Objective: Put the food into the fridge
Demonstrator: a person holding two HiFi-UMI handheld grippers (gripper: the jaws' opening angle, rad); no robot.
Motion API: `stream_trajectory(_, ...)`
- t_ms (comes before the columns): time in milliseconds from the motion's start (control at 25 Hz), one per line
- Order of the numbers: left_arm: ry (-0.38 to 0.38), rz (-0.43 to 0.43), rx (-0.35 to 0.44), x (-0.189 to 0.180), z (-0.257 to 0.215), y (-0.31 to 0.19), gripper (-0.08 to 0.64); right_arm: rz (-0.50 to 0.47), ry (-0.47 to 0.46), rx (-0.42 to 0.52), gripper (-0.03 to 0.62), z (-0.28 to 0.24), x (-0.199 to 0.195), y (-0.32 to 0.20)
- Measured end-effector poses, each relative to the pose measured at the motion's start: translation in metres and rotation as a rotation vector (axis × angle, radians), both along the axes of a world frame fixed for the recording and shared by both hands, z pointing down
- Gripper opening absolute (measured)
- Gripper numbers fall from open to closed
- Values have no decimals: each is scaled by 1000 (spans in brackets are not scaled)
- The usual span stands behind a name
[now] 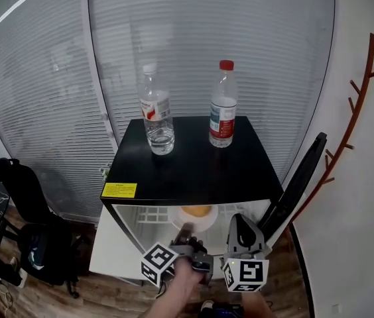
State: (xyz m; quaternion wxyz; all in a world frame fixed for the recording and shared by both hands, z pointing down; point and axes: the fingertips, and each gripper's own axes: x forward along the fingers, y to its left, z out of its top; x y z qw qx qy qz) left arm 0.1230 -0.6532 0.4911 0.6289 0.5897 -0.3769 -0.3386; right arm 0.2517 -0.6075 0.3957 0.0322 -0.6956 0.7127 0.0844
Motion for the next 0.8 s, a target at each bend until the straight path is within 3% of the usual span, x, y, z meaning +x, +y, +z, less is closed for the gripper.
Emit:
stream_trajectory(320,-7,-40,12,5,-4,-9,35,-40,-16,14,28,-7,5,-28)
stream_trajectory(800,10,-9,48,4,-6,-9,35,-45,-8,12,28,-8,-6,-27)
